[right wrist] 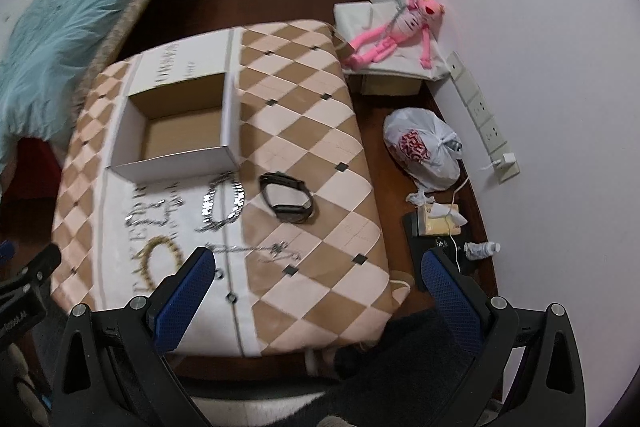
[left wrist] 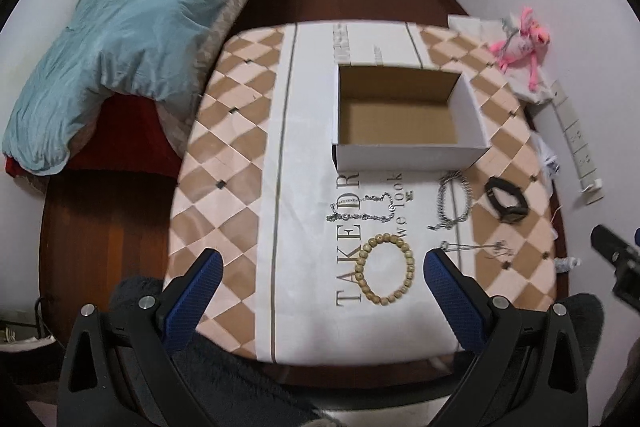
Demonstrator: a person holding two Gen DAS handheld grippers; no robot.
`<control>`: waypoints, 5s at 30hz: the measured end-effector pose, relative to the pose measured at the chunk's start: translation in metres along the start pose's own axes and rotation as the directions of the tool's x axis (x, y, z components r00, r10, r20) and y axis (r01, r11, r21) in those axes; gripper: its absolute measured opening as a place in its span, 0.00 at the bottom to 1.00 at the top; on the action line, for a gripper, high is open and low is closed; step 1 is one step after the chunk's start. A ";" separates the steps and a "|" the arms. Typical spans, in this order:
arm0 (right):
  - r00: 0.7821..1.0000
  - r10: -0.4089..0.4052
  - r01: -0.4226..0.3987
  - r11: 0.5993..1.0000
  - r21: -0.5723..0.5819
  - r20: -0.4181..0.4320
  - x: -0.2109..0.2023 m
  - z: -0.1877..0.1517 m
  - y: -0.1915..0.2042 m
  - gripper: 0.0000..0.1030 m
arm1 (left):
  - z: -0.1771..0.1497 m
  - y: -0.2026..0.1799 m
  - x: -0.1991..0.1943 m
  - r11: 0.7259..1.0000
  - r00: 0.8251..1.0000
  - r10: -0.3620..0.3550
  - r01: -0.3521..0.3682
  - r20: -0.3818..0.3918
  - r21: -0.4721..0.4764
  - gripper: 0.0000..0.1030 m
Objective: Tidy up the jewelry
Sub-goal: 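Grasp the wooden bead bracelet with the left gripper while the right gripper grasps the black watch band, then carry the bracelet and watch band into the white box and open both grippers, then lift both grippers away from the box, then grasp the small silver charm chain with the right gripper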
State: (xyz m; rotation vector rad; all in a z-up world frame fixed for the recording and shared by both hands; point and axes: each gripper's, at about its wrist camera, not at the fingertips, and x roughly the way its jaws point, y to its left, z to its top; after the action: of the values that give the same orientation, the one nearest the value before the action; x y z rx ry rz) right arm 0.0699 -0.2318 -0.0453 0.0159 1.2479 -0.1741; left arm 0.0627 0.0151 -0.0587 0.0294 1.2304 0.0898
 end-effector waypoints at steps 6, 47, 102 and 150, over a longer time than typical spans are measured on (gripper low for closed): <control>0.998 0.007 -0.004 0.999 0.049 -0.068 0.060 0.004 -0.004 1.00 | -0.007 -0.005 0.065 0.999 0.992 -0.044 0.044 -0.115 -0.004 0.93; 0.966 0.225 -0.204 0.966 0.157 -0.128 0.138 0.025 -0.005 0.03 | 0.024 -0.014 0.071 0.987 0.985 -0.141 0.148 -0.102 0.070 0.07; 0.990 0.126 -0.135 0.978 -0.160 -0.071 0.109 0.104 0.108 0.95 | 0.129 0.008 0.082 0.998 0.996 -0.060 0.061 0.064 -0.009 0.99; 0.987 0.145 -0.142 0.988 0.060 -0.063 0.101 -0.028 0.019 0.94 | -0.005 0.009 0.058 0.997 0.995 0.071 -0.068 0.070 -0.046 0.99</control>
State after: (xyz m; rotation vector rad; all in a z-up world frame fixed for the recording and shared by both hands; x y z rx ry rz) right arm 0.0769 -0.2223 -0.1516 0.1603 1.3038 -0.0834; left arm 0.0767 0.0291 -0.1138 0.0374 1.1552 0.1751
